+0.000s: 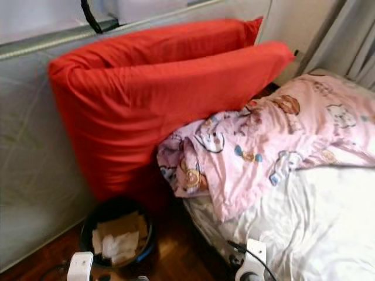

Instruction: Clean up the room

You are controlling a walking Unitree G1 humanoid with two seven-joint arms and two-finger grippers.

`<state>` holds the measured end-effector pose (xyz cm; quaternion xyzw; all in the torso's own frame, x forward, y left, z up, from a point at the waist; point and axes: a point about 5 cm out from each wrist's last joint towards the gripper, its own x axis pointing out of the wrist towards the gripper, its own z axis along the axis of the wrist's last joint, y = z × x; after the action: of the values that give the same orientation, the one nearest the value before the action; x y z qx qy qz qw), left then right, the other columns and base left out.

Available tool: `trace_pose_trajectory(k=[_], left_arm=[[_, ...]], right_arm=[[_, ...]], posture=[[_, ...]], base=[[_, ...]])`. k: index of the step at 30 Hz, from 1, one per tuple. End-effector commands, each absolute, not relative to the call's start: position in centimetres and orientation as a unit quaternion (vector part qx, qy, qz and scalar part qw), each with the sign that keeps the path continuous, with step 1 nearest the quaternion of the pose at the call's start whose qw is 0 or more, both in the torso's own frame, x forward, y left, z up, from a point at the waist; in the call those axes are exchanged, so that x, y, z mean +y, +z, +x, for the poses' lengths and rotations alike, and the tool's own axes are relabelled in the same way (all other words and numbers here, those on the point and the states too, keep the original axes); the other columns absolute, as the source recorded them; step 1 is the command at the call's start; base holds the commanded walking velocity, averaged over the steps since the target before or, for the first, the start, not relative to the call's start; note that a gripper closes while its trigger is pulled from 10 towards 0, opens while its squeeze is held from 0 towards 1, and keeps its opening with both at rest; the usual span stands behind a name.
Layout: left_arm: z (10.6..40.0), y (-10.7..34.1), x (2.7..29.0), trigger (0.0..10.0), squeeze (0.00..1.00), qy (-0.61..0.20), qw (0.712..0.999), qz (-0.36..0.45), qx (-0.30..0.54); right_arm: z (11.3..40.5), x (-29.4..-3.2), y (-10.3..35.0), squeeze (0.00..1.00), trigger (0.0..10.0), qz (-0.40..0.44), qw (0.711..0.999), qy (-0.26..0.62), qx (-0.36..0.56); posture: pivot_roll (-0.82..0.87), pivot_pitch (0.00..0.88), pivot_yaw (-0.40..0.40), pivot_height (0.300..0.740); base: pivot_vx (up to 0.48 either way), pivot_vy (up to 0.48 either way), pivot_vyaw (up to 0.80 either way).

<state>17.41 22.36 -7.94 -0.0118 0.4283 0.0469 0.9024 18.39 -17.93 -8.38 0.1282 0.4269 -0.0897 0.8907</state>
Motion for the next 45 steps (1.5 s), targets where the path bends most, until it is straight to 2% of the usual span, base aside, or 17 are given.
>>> trace_pose_trajectory(k=[1,11,14,27,36,45], left_arm=[[17.1,-8.2,21.9,10.0,0.0,0.045,0.899,-0.018,0.435],[17.0,-8.2,21.9,10.0,0.0,0.045,0.899,-0.018,0.436],[17.0,-8.2,21.9,10.0,0.0,0.046,0.899,-0.019,0.435],[16.9,-8.3,22.0,10.0,0.0,0.044,0.899,-0.018,0.436],[17.1,-7.9,22.1,10.0,0.0,0.058,0.915,-0.026,0.399],[17.7,-6.9,22.1,10.0,0.0,0.07,0.946,-0.061,0.312]], right_arm=[[17.1,-18.8,-8.9,0.0,10.0,0.123,0.881,-0.103,0.445],[17.2,-18.6,-8.8,0.0,10.0,0.122,0.885,-0.086,0.44],[17.5,-18.2,-8.7,0.0,10.0,0.129,0.889,-0.068,0.434],[18.4,-18.9,-8.2,0.0,10.0,0.135,0.898,-0.097,0.408],[21.1,-18.0,-6.6,0.0,10.0,0.139,0.925,-0.057,0.348],[24.3,-17.4,-3.8,0.0,10.0,0.141,0.96,-0.016,0.24]], posture=[[0.08,0.151,-0.048,0.74],[0.08,0.154,-0.047,0.74],[0.08,0.157,-0.048,0.74],[0.07,0.172,-0.047,0.74],[0.08,0.183,-0.052,0.74],[0.07,0.193,-0.052,0.74]], base=[[0.259,0.0,0.0],[0.257,0.0,0.0],[0.259,0.0,0.69],[0.0,0.0,0.12],[0.0,0.0,0.0],[0.0,0.0,0.0]])
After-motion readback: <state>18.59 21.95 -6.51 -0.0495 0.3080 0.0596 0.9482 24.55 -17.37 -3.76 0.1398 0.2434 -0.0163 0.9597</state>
